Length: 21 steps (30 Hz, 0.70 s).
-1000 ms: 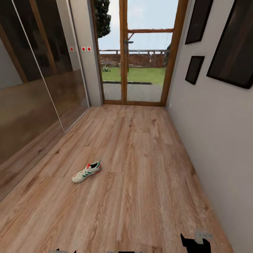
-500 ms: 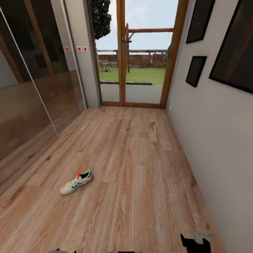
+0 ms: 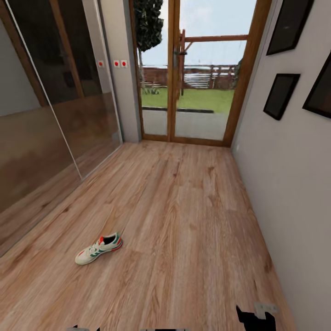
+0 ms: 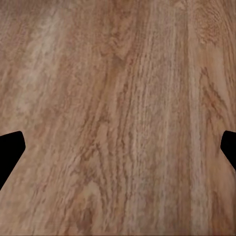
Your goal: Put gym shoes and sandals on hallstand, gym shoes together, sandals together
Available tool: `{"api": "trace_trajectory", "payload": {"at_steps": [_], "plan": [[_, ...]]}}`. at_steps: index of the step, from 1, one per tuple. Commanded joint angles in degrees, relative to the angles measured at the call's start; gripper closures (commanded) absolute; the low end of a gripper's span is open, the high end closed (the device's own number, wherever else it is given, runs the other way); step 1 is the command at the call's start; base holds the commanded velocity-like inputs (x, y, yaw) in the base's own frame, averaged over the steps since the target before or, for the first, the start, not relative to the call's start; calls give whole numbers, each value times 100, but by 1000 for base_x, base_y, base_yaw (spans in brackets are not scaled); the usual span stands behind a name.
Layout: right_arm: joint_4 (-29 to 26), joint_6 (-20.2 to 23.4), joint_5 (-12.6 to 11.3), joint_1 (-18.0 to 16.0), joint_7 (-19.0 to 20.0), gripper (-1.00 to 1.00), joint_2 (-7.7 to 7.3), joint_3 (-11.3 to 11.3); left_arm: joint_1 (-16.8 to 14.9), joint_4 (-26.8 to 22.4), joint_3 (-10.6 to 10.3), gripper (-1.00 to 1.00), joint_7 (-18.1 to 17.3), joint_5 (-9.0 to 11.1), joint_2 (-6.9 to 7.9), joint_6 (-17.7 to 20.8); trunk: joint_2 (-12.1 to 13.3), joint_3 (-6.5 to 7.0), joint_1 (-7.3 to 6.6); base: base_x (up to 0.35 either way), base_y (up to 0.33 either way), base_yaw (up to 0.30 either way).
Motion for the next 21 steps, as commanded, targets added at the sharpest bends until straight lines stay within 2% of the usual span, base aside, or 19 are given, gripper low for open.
{"api": "trace_trajectory", "payload": {"at_steps": [1,14,21], "plan": [[6,-18,-51,-3,39,-100,0,-5,-4,3,31,-100,-53,11,-3,0,-2,-5,2,308,-165,21],[7,-18,-45,2,44,-100,-28,-11,-4,3,33,-100,-53,11,-3,0,-2,-5,2,311,-148,5],[2,-18,-53,2,44,-100,-16,-11,-4,3,38,-100,-53,11,4,0,-2,-5,2,331,-75,0]]}}
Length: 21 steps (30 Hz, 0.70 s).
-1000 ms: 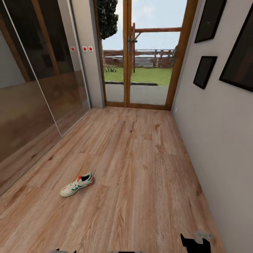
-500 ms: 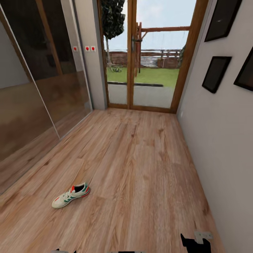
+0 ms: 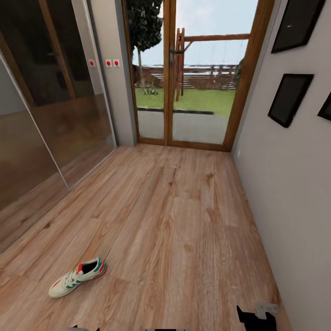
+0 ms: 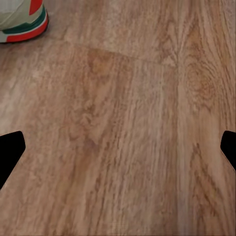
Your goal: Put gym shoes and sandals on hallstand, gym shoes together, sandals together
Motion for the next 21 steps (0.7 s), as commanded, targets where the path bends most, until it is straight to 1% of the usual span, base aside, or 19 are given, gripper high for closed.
{"api": "trace_trajectory", "payload": {"at_steps": [1,21], "plan": [[5,-19,-54,-4,37,-100,1,-7,-4,5,30,-100,-51,11,-2,-2,-2,-5,2,337,-17,0],[2,-18,-55,-5,37,-100,13,-2,-4,7,27,-100,-51,11,-5,-2,-2,-5,2,339,-2,0]]}}
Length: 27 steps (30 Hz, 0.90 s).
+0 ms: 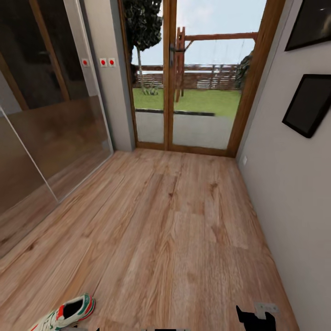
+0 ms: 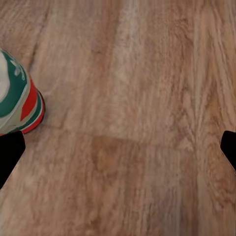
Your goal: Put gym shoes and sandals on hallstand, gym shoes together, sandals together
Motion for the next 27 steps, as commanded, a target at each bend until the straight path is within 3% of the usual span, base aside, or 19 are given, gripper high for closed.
{"api": "trace_trajectory", "payload": {"at_steps": [1,27], "plan": [[6,-20,-54,-3,37,-100,0,-6,-4,5,30,-100,-51,12,-4,-2,-2,-5,2,339,0,0],[7,-20,-54,-2,35,-100,1,-4,-4,19,33,-100,-51,12,0,-2,-2,-5,2,339,-40,0]]}}
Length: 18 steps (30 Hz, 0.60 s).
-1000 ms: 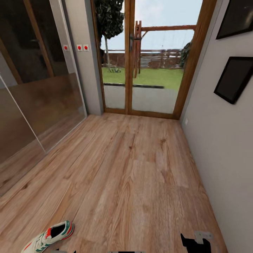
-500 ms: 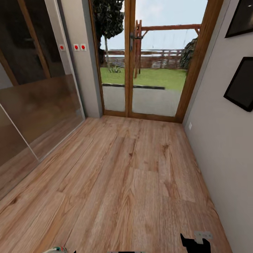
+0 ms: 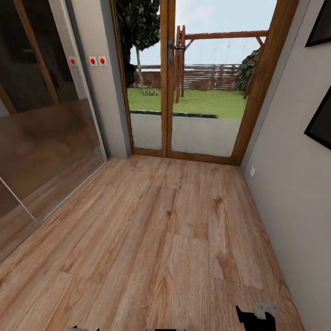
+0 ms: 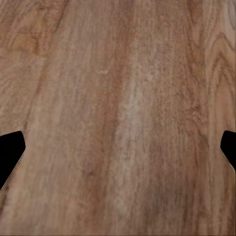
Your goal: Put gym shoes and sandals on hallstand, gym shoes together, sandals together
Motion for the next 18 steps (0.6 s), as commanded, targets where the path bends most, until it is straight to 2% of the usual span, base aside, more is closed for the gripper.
{"api": "trace_trajectory", "payload": {"at_steps": [1,10,18], "plan": [[6,-19,-54,-2,37,-100,0,-6,-4,4,30,-100,-52,11,-3,-1,-2,-5,2,339,-84,0],[6,-19,-54,-3,38,-100,0,-6,-4,5,30,-100,-52,11,-6,-1,-2,-5,2,339,-95,9],[5,-19,-54,-1,38,-100,0,-6,-4,6,30,-100,-52,11,-3,-1,-2,-5,2,325,-137,159]]}}
